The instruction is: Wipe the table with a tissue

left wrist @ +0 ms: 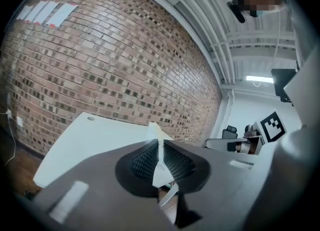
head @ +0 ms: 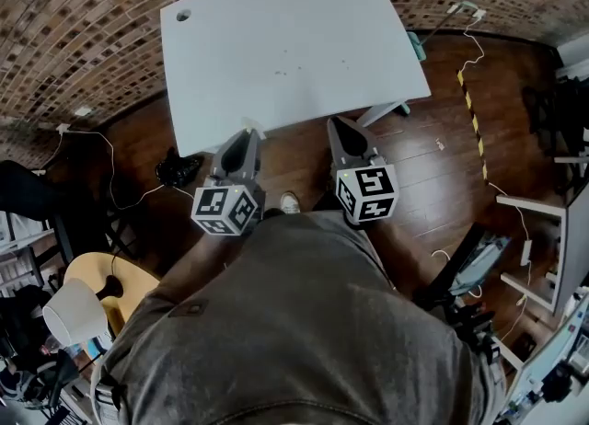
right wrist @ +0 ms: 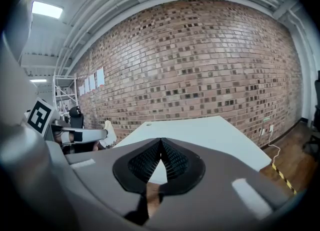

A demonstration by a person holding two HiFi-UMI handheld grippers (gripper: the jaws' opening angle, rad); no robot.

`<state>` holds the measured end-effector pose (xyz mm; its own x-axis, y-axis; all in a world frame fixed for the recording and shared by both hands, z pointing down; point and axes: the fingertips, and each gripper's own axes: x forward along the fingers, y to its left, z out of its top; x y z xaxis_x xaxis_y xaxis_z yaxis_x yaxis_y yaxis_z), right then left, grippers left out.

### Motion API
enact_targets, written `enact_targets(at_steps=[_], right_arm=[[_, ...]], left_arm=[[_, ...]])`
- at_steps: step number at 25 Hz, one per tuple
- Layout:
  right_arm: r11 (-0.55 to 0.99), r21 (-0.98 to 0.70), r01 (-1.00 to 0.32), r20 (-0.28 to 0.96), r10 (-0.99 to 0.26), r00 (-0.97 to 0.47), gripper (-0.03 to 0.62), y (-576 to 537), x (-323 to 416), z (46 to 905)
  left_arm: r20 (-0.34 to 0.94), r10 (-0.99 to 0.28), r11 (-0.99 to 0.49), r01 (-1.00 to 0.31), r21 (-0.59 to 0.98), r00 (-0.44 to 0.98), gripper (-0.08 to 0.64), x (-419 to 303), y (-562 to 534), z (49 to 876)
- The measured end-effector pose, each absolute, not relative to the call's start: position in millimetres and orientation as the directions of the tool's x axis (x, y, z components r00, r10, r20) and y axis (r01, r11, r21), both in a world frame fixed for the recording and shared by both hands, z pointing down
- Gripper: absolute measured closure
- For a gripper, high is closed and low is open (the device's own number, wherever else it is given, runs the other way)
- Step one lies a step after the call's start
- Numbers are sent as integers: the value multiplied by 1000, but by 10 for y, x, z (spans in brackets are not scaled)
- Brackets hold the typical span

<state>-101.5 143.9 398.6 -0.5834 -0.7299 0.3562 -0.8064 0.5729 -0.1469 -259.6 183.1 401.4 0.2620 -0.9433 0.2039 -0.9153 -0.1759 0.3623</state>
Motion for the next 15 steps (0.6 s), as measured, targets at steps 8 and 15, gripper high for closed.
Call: enact_targets(at_steps=[8,15], right_arm=[[640,-182,-747,369,-659,-655,578,638,-885,4110],[693,-218,-687,387,-585,-713,578,55,-750,4244]], left_arm=[[285,-944,-67,-944,323,165,529,-2478,1179,4214],[346,-936,45,-956,289,60,529,-2348,730,4344]])
